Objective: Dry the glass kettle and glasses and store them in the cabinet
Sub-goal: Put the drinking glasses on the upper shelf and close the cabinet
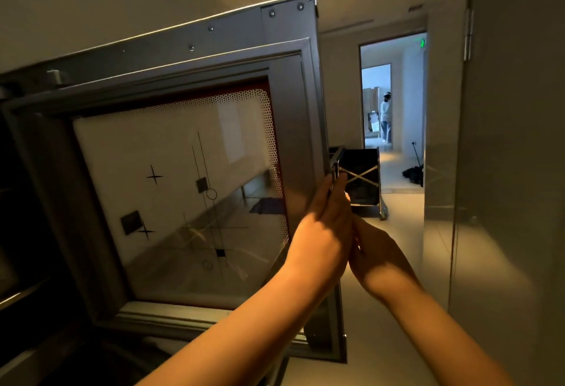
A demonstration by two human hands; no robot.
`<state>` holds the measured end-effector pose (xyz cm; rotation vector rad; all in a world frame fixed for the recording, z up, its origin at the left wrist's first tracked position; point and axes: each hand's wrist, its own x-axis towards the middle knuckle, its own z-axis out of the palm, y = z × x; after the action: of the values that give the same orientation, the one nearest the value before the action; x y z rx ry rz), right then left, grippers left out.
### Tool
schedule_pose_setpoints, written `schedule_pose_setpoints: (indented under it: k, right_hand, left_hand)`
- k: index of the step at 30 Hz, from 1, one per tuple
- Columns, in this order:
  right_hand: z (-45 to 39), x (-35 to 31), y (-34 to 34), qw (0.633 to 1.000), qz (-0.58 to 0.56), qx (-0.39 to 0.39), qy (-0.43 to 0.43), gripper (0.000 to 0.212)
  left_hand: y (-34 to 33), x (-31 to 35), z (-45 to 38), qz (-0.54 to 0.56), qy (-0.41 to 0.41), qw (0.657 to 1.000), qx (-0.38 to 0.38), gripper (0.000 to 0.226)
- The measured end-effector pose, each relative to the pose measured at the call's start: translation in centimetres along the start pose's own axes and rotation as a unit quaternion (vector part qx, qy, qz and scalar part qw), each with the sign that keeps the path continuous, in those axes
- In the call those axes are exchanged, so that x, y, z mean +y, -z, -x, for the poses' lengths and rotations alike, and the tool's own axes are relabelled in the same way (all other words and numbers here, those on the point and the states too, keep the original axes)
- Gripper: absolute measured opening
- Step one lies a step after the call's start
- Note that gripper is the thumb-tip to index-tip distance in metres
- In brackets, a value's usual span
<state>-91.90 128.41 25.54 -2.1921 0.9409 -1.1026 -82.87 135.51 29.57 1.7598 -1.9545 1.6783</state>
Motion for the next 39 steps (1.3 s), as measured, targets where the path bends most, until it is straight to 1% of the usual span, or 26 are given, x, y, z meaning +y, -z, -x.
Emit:
schedule_pose_setpoints:
  k: [3, 4, 6, 9, 11, 14, 16, 17, 19, 21, 24, 27, 29, 30, 32, 34, 35, 37, 39]
  right_hand:
    - [0.1, 0.3, 0.0, 0.999, -0.04, 0.014, 0.005, 0.018]
    - [0.2, 0.4, -0.1, 0.999, -0.046, 0.017, 0.01, 0.018]
    - [0.2, 0.5, -0.2, 0.999, -0.04, 0.019, 0.019, 0.019]
    - [0.4, 0.4, 0.0, 0.997, -0.05, 0.033, 0.038, 0.017]
    - [0.7, 0.3, 0.3, 0.996, -0.046, 0.048, 0.058, 0.019]
    - [1.2, 0.4, 0.5, 0.988, -0.062, 0.069, 0.123, 0.021]
    - [1.4, 0.7, 0.4, 0.985, -0.081, 0.062, 0.141, 0.019]
    - [1.4, 1.0, 0.3, 0.985, -0.091, 0.05, 0.137, 0.019]
    - [1.4, 1.3, 0.3, 0.99, -0.087, 0.032, 0.109, 0.027]
    - [1.4, 0.8, 0.6, 0.986, -0.094, 0.036, 0.133, 0.025]
    - [1.4, -0.3, 1.4, 0.973, -0.056, 0.065, 0.216, 0.008]
    - [1.5, -1.8, 2.0, 0.967, -0.101, 0.093, 0.217, 0.014]
    - [1.3, -3.0, 2.0, 0.96, -0.135, 0.105, 0.222, 0.012]
    - [1.2, -3.4, 2.1, 0.955, -0.125, 0.117, 0.243, 0.01]
    - [1.0, -4.1, 2.1, 0.94, -0.112, 0.154, 0.282, 0.011]
    - [1.2, -4.5, 1.8, 0.938, -0.149, 0.154, 0.273, 0.003]
    - [1.4, -4.7, 1.9, 0.938, -0.169, 0.159, 0.258, 0.008]
    - [1.6, -4.9, 1.7, 0.938, -0.212, 0.155, 0.226, 0.007]
    - [1.7, -4.8, 1.9, 0.939, -0.206, 0.156, 0.228, 0.014]
  left_hand:
    - [0.4, 0.6, -0.6, -0.027, -0.007, 0.997, -0.069, 0.033]
    - [0.5, 0.6, -0.6, -0.029, -0.007, 0.996, -0.082, 0.032]
    - [0.5, 0.5, -0.5, -0.018, -0.013, 0.996, -0.087, 0.03]
    - [1.1, 0.4, -0.4, -0.043, -0.009, 0.994, -0.103, 0.031]
    - [1.5, 0.5, -0.3, -0.061, -0.007, 0.989, -0.136, 0.037]
    - [1.4, 0.8, -0.1, -0.086, -0.027, 0.982, -0.163, 0.042]
    - [1.9, 0.7, -0.1, -0.08, -0.033, 0.98, -0.181, 0.041]
    - [2.2, 0.6, 0.0, -0.071, -0.035, 0.979, -0.188, 0.041]
    - [2.7, 0.5, 0.1, -0.053, -0.032, 0.978, -0.201, 0.04]
    - [3.4, 0.4, 0.2, -0.04, -0.02, 0.979, -0.199, 0.039]
    - [4.4, 0.3, 0.0, -0.033, -0.001, 0.982, -0.188, 0.033]
    - [6.2, -1.0, -0.8, -0.081, 0.023, 0.984, -0.154, 0.036]
    - [7.2, -2.2, -1.5, -0.104, 0.041, 0.986, -0.121, 0.043]
    - [7.6, -2.7, -1.9, -0.11, 0.047, 0.986, -0.115, 0.047]
    - [8.3, -3.1, -2.8, -0.121, 0.049, 0.983, -0.131, 0.054]
    - [8.7, -3.1, -3.6, -0.122, 0.023, 0.978, -0.169, 0.057]
    - [8.9, -3.1, -4.2, -0.11, 0.007, 0.976, -0.19, 0.055]
    - [9.0, -2.9, -4.7, -0.072, -0.002, 0.973, -0.221, 0.046]
    - [9.2, -2.9, -4.6, -0.035, 0.004, 0.974, -0.223, 0.04]
